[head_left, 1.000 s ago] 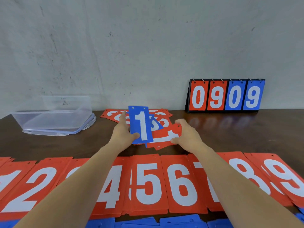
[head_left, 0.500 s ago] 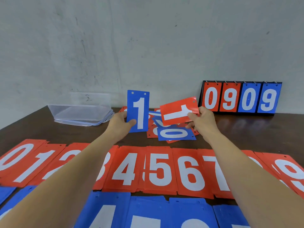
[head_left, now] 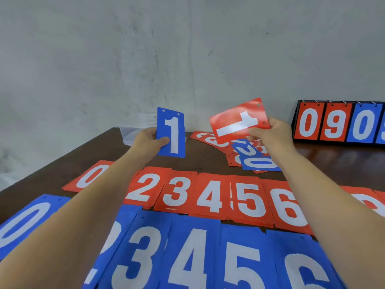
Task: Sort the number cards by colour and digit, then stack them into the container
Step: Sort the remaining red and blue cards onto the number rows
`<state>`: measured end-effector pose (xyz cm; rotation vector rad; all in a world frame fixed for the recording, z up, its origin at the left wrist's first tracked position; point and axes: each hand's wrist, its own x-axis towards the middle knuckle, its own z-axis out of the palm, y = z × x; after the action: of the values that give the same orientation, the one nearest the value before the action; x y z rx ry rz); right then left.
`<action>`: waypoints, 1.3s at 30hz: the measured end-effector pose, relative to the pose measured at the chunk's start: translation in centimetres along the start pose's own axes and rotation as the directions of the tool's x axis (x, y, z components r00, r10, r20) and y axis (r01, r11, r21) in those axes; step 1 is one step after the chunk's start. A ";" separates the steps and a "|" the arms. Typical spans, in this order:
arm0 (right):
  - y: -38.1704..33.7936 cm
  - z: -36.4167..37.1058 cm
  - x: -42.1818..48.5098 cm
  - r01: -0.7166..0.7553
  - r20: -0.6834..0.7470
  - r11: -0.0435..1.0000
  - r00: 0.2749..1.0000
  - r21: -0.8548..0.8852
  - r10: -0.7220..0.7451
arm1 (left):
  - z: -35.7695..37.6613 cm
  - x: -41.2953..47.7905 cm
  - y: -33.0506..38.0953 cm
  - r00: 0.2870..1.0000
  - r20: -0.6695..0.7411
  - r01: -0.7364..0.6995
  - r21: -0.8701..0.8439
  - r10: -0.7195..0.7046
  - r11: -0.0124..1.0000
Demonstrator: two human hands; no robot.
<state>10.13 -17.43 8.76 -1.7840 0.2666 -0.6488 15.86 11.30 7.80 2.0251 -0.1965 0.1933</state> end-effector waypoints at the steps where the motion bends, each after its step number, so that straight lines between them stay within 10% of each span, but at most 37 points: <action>1: -0.6 0.7 -0.5 0.006 -0.008 1.000 1.000 0.009 -0.006 | -1.1 -0.1 -0.3 1.000 -0.008 0.007 -0.012 -0.007 1.000; 19: -6.4 16.1 -14.7 -0.021 -0.057 0.998 0.998 0.056 0.024 | -22.1 -6.2 -9.7 0.977 0.169 0.145 -0.078 -0.130 0.986; 39: -6.8 22.5 -18.6 -0.118 0.099 0.969 0.985 -0.216 0.142 | -22.8 -12.9 -14.2 0.924 0.309 0.170 0.190 -0.223 0.967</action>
<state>6.30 12.12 5.52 -1.9795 0.3821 -0.4360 5.29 38.70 2.72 2.2133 -0.1884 -0.2677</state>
